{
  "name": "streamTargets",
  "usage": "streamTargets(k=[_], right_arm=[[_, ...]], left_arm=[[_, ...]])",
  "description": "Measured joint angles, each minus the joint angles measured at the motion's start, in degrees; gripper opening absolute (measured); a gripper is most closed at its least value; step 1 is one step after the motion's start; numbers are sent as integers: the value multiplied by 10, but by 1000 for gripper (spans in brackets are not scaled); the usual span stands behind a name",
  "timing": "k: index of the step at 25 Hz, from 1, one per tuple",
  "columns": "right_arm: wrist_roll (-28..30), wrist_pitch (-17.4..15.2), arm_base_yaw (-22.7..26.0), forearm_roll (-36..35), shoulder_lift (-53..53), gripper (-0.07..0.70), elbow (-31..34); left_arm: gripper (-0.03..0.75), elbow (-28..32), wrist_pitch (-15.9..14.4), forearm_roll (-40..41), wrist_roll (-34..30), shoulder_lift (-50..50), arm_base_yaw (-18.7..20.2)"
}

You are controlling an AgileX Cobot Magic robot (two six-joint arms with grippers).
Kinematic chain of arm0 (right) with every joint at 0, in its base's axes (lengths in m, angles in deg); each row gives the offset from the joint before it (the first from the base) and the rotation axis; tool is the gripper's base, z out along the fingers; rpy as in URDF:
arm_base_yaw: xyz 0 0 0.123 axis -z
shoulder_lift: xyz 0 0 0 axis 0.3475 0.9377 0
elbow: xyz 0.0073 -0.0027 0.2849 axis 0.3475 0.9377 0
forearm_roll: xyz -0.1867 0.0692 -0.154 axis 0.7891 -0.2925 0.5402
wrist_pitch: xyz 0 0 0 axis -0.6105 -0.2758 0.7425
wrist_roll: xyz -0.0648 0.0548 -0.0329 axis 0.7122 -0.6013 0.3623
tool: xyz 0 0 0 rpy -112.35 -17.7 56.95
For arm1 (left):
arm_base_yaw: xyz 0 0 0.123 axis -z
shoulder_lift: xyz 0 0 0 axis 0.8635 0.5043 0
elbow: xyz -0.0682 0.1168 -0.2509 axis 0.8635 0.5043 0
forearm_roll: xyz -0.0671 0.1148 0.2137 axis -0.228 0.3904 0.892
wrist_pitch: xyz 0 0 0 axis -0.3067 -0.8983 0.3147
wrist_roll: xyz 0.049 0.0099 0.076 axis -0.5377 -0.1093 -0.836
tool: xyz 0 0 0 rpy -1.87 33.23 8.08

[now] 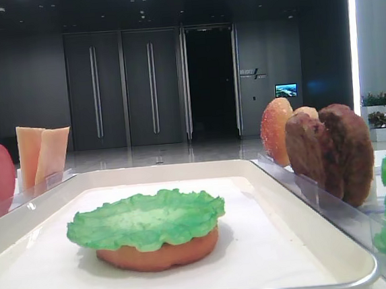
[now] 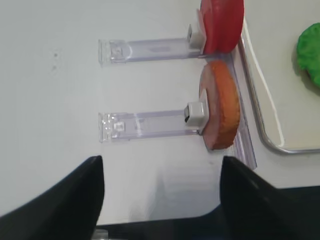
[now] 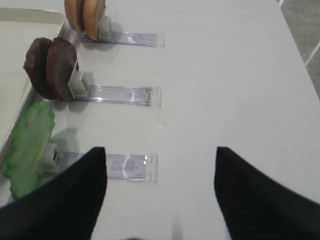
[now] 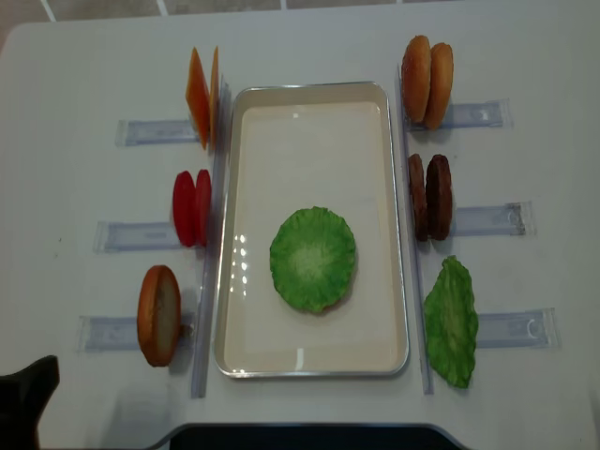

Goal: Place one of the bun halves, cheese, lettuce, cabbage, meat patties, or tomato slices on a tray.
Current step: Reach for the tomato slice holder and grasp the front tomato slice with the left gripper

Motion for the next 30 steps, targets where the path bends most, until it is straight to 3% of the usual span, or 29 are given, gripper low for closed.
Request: streamTargets(k=[8,16,30], right_arm=[[0,0,0,0,0,470,0],[0,0,0,0,0,470,0],[0,0,0,0,0,470,0]], left_arm=[[545,-49,21,0,0,144,0],[545,-138,21,-1,0,302,0],[543,-323,-10,0,0,554,0]])
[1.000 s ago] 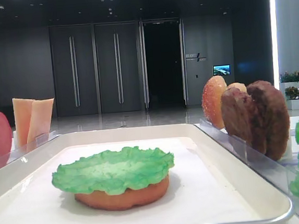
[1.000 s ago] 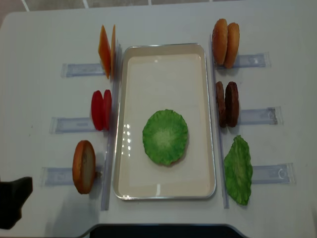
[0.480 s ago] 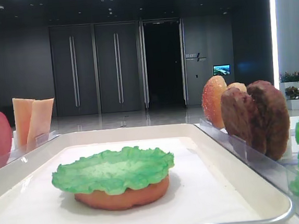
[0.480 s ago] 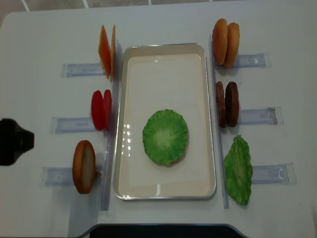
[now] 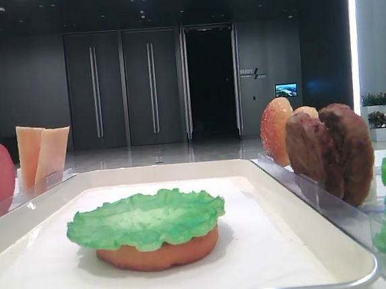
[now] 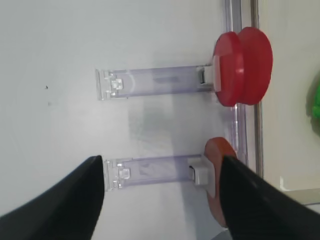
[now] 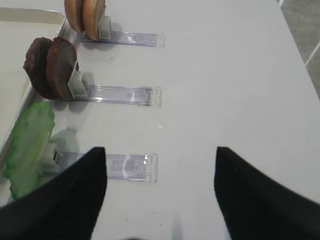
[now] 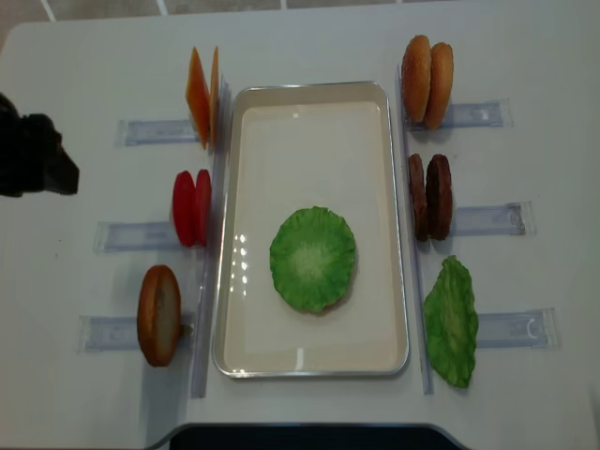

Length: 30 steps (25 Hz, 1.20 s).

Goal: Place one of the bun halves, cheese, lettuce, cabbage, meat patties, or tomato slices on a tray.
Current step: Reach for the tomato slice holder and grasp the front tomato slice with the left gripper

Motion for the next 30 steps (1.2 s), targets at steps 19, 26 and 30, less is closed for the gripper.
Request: streamTargets(k=[19,26,30], right_arm=[[0,0,0,0,0,470,0],[0,0,0,0,0,470,0],[0,0,0,0,0,470,0]], left_arm=[[539,-138,-23,18,17,203,9],[539,-138,-25,41,87,205,73],[539,-138,-25,51,135,213,128]])
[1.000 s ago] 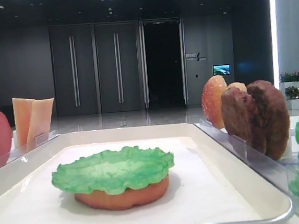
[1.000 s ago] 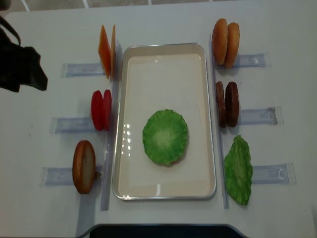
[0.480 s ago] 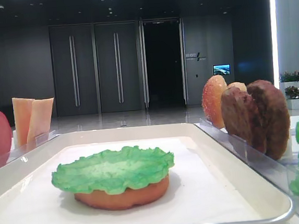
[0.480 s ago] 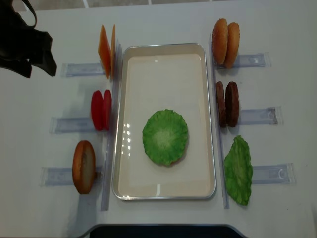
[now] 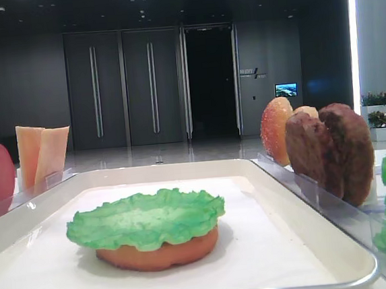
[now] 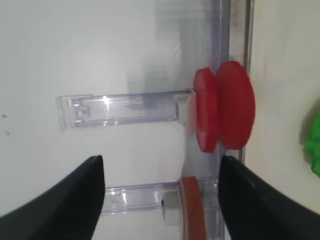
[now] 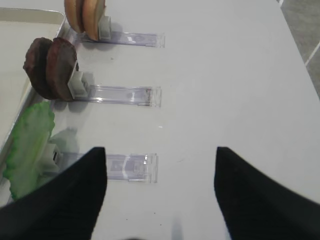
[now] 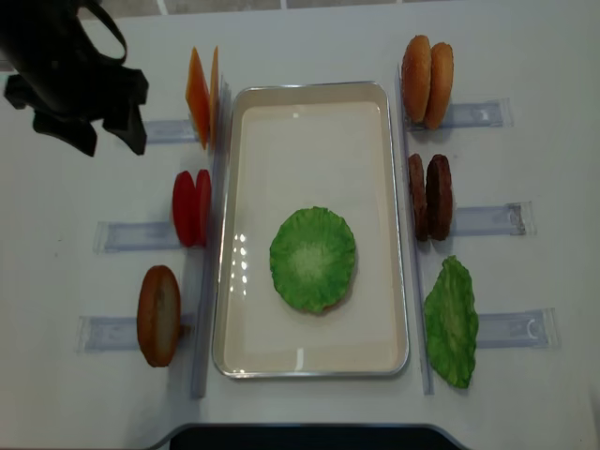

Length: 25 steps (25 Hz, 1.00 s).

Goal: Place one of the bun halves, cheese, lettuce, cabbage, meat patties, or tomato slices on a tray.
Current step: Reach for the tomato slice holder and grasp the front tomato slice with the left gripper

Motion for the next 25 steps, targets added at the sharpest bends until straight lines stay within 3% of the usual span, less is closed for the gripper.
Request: streamTargets(k=[5,10,18,25], right_arm=[[0,0,0,0,0,470,0],[0,0,0,0,0,470,0],[0,0,0,0,0,470,0],[0,0,0,0,0,470,0]], left_arm=[[539,0,0,4,60,19,68],[539,0,0,10,100,41,110],[537,0,1,20,141,67,130],[537,0,31,20,168,84,130]])
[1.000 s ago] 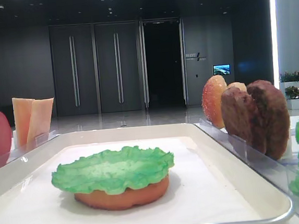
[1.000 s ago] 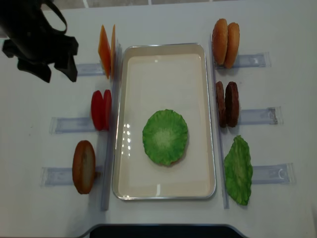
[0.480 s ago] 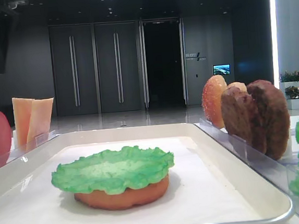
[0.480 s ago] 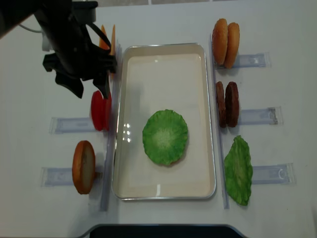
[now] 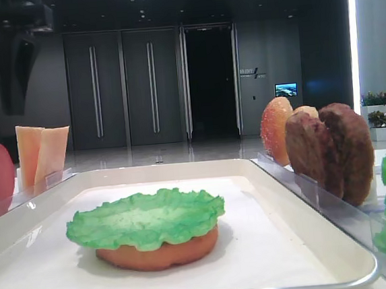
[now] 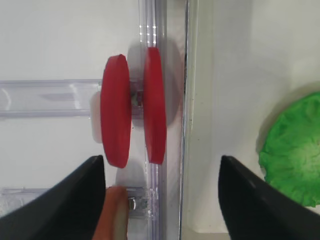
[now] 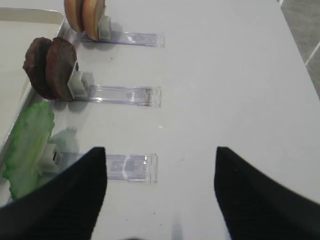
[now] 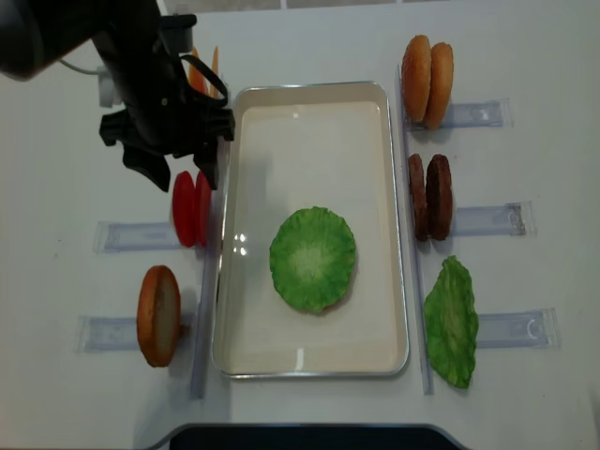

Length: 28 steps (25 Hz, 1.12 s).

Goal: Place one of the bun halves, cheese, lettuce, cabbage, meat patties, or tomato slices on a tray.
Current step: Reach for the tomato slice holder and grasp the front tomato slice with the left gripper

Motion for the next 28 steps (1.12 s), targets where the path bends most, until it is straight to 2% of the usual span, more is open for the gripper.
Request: streamTargets(k=[12,28], right_arm=[[0,0,0,0,0,470,0],[0,1,0,0,0,470,0]], left_arm=[[536,0,49,-11,11,38,17],[531,0,46,15,11,58,19]])
